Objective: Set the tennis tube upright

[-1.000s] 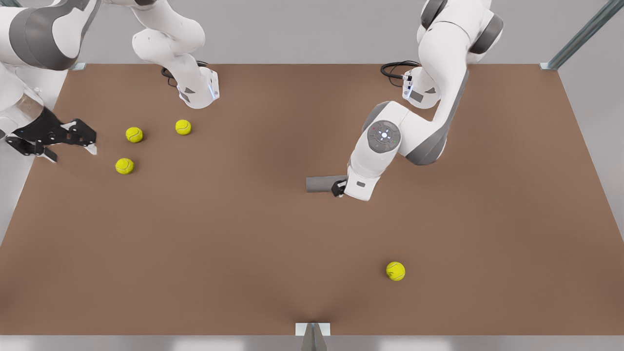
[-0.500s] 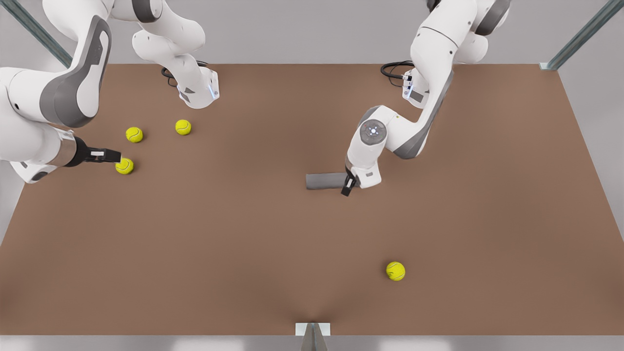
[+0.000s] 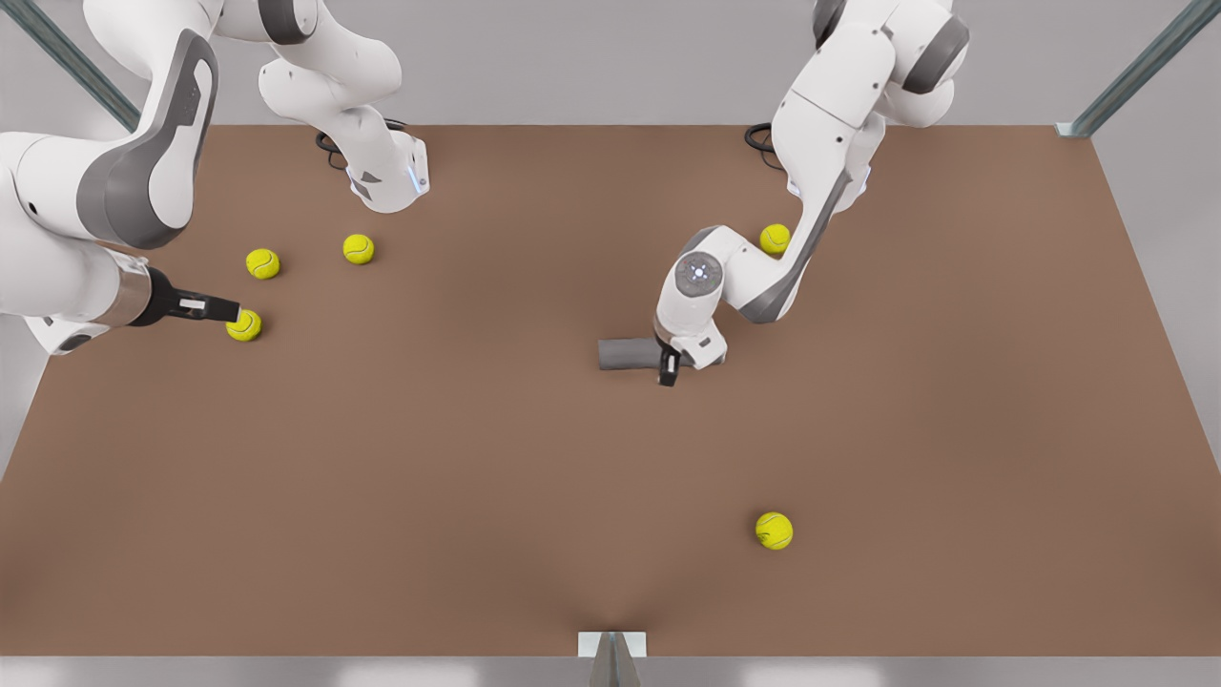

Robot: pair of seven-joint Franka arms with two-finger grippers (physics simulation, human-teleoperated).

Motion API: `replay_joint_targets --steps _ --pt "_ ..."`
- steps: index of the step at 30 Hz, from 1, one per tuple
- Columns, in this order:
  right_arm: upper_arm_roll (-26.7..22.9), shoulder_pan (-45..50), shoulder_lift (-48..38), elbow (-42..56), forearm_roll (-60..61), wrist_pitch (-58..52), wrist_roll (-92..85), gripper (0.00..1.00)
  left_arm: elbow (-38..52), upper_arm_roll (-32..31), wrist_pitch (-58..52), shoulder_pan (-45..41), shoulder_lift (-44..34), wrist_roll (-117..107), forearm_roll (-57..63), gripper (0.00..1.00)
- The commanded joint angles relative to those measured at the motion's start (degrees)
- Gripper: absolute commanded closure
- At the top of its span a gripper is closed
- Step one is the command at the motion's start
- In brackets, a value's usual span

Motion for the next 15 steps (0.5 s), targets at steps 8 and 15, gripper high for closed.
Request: replay_joint_targets --steps 8,15 --pt "8.2 -7.7 -6.0 -3.5 -0.6 2.4 4.0 0.0 -4.1 0.0 1.2 -1.3 -0.7 -14.9 1.5 0.0" --pt "10.7 -9.5 -4.5 -3.4 -0.8 3.3 4.0 0.0 -4.0 0.0 4.0 -2.6 0.8 -15.7 1.4 0.0"
